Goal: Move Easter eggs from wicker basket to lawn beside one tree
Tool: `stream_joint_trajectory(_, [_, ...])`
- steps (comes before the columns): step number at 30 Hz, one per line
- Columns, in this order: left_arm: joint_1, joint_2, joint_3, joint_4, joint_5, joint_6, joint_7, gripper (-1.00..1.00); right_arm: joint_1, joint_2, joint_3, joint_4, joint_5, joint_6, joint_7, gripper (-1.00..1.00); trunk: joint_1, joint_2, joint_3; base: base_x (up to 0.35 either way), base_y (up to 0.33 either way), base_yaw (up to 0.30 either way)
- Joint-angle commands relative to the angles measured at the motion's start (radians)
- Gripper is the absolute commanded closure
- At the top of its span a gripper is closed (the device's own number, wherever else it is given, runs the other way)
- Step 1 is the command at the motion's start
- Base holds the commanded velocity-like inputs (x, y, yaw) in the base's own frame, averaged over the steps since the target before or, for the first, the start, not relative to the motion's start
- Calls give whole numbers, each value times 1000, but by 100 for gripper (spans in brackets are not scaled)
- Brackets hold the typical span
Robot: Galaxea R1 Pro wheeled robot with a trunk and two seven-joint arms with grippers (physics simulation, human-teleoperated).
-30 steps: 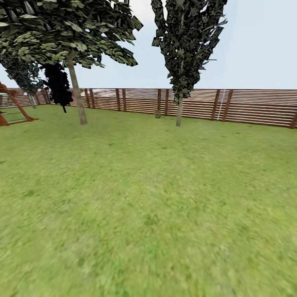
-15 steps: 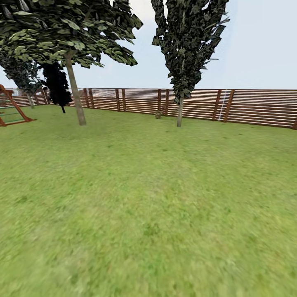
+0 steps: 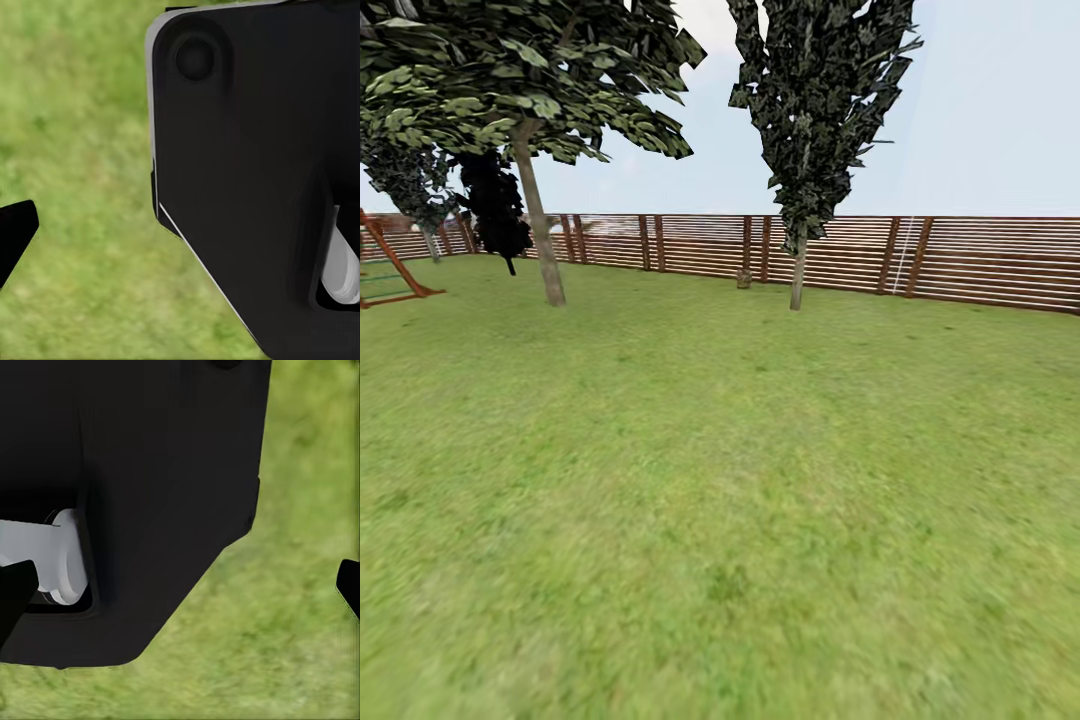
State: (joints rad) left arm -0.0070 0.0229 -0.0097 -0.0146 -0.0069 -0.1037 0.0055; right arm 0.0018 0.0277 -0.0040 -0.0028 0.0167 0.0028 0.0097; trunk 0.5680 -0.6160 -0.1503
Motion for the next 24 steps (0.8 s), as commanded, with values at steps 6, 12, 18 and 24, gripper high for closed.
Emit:
stream_joint_trajectory(6, [-1, 0, -1, 1, -1, -4, -2, -100, 0, 0, -1, 0, 2, 0, 1, -100, 1, -1, -1, 316, 0, 0])
stream_joint_trajectory(12, [-1, -2, -28, 1, 0, 0, -2, -100, 0, 0, -1, 0, 2, 0, 1, -100, 1, -1, -1, 326, 0, 0])
stream_joint_trajectory(18, [-2, -2, -38, 1, -1, 3, -1, -100, 0, 0, -1, 0, 2, 0, 1, -100, 1, -1, -1, 337, 0, 0])
stream_joint_trajectory(24, [-1, 0, -43, 1, -2, 1, -3, -100, 0, 0, -1, 0, 2, 0, 1, -100, 1, -1, -1, 338, 0, 0])
